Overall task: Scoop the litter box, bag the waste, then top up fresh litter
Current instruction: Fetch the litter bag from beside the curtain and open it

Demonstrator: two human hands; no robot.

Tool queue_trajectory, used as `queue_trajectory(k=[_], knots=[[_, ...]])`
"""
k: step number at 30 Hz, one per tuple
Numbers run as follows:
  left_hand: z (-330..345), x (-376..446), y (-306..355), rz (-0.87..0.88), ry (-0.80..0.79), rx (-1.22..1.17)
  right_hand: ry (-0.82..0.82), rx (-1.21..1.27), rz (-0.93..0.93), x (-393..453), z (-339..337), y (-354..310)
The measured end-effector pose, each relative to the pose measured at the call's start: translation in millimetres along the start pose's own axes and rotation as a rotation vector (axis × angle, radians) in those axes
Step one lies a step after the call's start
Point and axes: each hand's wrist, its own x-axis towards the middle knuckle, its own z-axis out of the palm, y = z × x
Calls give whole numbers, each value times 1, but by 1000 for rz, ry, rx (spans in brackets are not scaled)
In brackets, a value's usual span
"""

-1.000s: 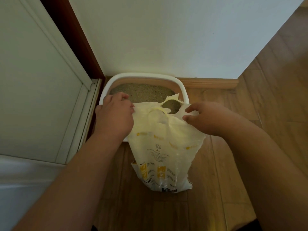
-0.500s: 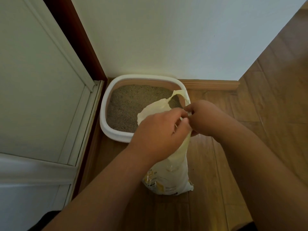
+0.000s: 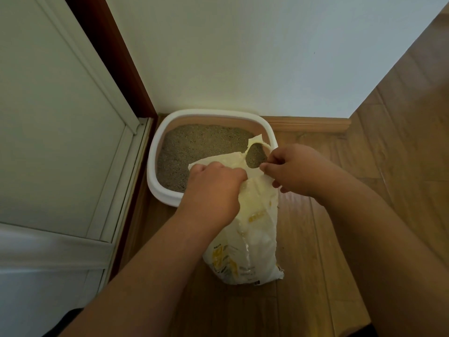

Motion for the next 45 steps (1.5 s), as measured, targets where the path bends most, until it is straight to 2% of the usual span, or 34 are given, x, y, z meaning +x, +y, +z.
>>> queue_trajectory(k=[6,9,12,16,19,23,27,30,34,38,41,45], knots=[[9,-1,16,70,138,21,-27,15,-50,1,3,0],[14,5,13,68,145,-98,-55,-15,-88,-3,-2,1],[16,11,6,16,127,-268,-94,-50,-139,-8,-3,0],[15,14,-6,-24,87,-304,-100,-97,-167,-9,-2,-4],[8,14,-11,-27,7,-334,-5,-153,-148,-4,-5,-2],[0,11,-18,76,43,-314,95,-228,-82,3,-4,4],[5,10,-14,206,184,-168,58,-194,-73,3,-1,3],[8,9,0,290,176,-149,38,-196,-68,0,-1,0],[15,5,17,120,8,-162,4,-160,-36,-3,-2,-2],[16,6,21,14,21,-303,17,-105,-41,-5,-2,-1],[19,7,25,28,-30,-186,17,-57,-68,-6,-2,-1],[26,14,27,-27,-9,-231,41,36,-109,-7,-2,2]])
